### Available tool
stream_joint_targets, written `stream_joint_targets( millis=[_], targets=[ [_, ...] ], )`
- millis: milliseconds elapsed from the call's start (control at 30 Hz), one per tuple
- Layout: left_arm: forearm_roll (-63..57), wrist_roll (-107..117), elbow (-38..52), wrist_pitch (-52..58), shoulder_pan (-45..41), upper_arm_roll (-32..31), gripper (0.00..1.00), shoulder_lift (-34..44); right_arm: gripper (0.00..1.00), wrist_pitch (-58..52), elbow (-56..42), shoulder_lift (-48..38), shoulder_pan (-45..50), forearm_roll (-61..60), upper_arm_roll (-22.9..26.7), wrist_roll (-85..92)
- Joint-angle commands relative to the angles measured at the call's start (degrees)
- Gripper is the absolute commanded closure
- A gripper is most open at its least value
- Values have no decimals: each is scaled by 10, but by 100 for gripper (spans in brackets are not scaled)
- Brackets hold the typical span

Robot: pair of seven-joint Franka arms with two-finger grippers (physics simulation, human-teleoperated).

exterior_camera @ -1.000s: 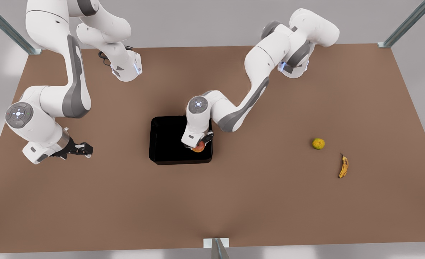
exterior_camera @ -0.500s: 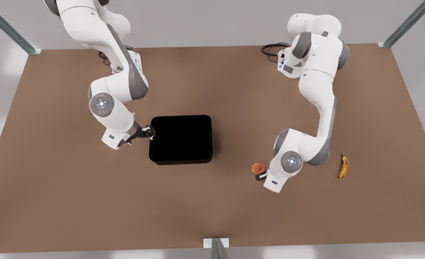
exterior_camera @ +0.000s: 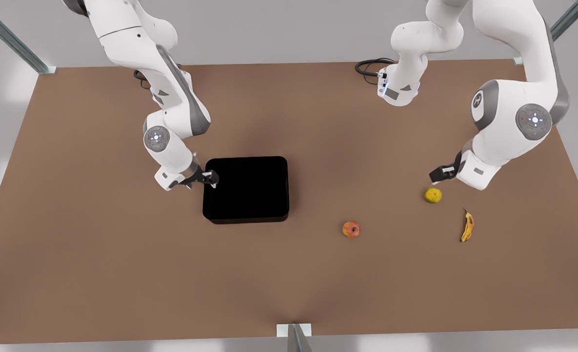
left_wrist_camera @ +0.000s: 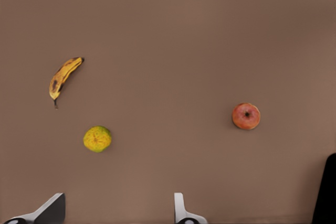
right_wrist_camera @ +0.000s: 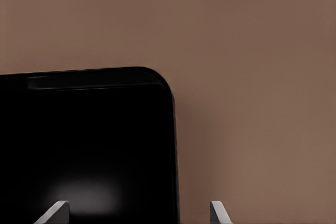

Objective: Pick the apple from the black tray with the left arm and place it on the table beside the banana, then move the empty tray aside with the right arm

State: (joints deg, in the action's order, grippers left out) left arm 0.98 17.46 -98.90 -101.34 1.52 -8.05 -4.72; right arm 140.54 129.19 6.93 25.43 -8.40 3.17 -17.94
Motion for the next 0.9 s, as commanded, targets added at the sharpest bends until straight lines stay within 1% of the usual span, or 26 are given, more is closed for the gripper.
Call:
stream_joint_targets(
  millis=[0,167,367,400,433,500,567,600,667,733,867],
  targets=[
    [7,-174,3,4,-8,0,0,1,0,47,4,4,1,-1,0,-45],
    [8,-173,23,19,-11,-4,0,7,0,59,9,46,1,0,1,-36],
    [8,-173,22,19,-13,-5,0,6,1,92,13,86,-3,0,1,-3],
    [8,-173,22,19,-13,-5,0,6,4,97,13,94,-2,0,1,0],
    [8,-172,22,20,-12,-5,0,6,11,99,13,98,-2,0,1,0],
    [8,-172,22,19,-13,-5,0,6,21,99,13,99,-2,0,1,0],
    [7,-172,22,20,-13,-5,0,8,33,99,14,99,-2,0,0,0],
    [7,-172,22,21,-13,-5,0,8,37,99,14,99,-2,0,1,0],
    [7,-172,22,22,-13,-5,0,8,38,98,17,99,-1,0,-3,0],
    [7,-172,22,22,-13,-6,0,8,42,98,20,99,-1,0,-4,0],
    [7,-172,22,22,-13,-5,0,7,61,98,21,99,-1,0,-4,8]
  ],
)
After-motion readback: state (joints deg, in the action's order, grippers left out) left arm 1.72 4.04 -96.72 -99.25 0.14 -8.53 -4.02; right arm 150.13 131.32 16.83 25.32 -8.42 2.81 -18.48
